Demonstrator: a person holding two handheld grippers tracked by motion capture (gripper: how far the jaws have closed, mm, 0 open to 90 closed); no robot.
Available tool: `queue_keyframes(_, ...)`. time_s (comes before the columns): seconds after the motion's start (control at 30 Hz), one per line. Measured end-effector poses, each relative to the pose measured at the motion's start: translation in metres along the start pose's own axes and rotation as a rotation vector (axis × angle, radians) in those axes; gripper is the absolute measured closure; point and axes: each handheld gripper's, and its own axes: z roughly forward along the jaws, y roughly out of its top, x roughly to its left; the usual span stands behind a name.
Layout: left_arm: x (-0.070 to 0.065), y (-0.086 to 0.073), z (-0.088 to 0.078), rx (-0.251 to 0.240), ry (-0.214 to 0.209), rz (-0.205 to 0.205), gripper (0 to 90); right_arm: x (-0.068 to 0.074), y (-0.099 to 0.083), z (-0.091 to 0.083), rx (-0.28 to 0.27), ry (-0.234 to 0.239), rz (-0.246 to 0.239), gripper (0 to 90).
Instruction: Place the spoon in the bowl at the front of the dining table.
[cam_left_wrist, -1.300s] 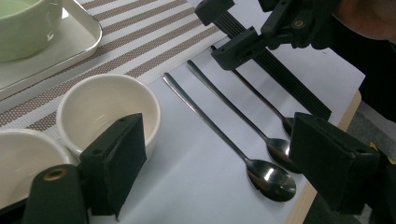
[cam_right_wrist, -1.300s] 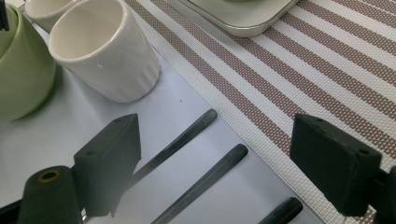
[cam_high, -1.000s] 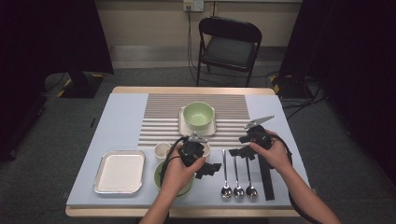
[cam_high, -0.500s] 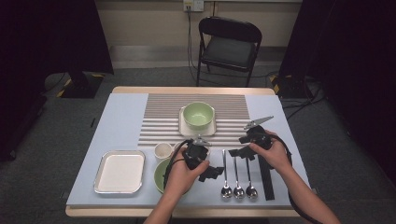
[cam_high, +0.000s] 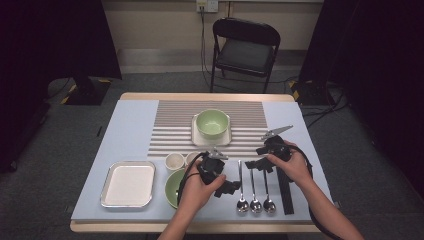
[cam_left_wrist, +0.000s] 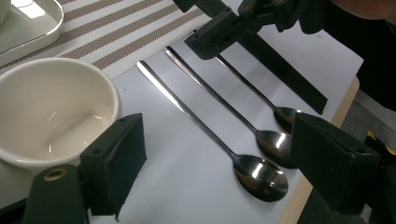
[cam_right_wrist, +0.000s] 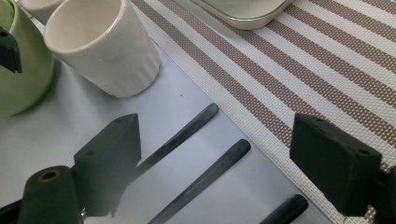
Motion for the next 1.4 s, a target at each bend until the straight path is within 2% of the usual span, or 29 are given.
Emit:
queue_keyframes(0.4, -0.009, -0.001, 0.006, 0.010, -0.025, 0.006, 18.5, 0.001, 0.002, -0.001, 0.000, 0.002, -0.014, 15.9)
queue_keyframes(0.5, -0.011, -0.001, 0.008, 0.007, -0.026, -0.012, 18.4, 0.002, 0.003, -0.001, -0.001, 0.001, -0.013, 15.9)
queue_keyframes(0.6, -0.013, -0.002, 0.011, 0.007, -0.029, -0.014, 18.6, 0.002, 0.003, -0.002, -0.003, 0.001, -0.012, 15.9)
queue_keyframes(0.63, -0.013, -0.003, 0.012, 0.011, -0.023, -0.005, 19.9, 0.002, 0.003, -0.002, -0.004, 0.001, -0.012, 15.9)
queue_keyframes(0.7, -0.015, -0.005, 0.015, 0.008, -0.016, -0.014, 22.1, 0.002, 0.003, -0.002, -0.004, 0.000, -0.013, 15.9)
queue_keyframes(0.8, -0.015, -0.007, 0.017, 0.014, -0.021, -0.006, 33.0, 0.002, 0.003, -0.001, 0.000, -0.001, -0.017, 15.9)
queue_keyframes(0.97, -0.016, -0.011, 0.022, 0.018, -0.008, -0.019, 36.1, 0.002, 0.003, -0.001, 0.000, 0.002, -0.018, 15.9)
queue_keyframes(1.0, -0.015, -0.012, 0.022, 0.026, -0.002, -0.006, 37.7, 0.002, 0.003, -0.001, 0.001, 0.002, -0.016, 15.9)
queue_keyframes(1.17, -0.016, -0.015, 0.025, 0.024, 0.006, -0.008, 41.8, 0.002, 0.002, 0.000, 0.003, 0.000, -0.019, 16.0)
queue_keyframes(1.4, -0.018, -0.017, 0.028, 0.036, -0.001, -0.006, 46.6, 0.002, 0.002, 0.000, 0.002, -0.002, -0.022, 16.0)
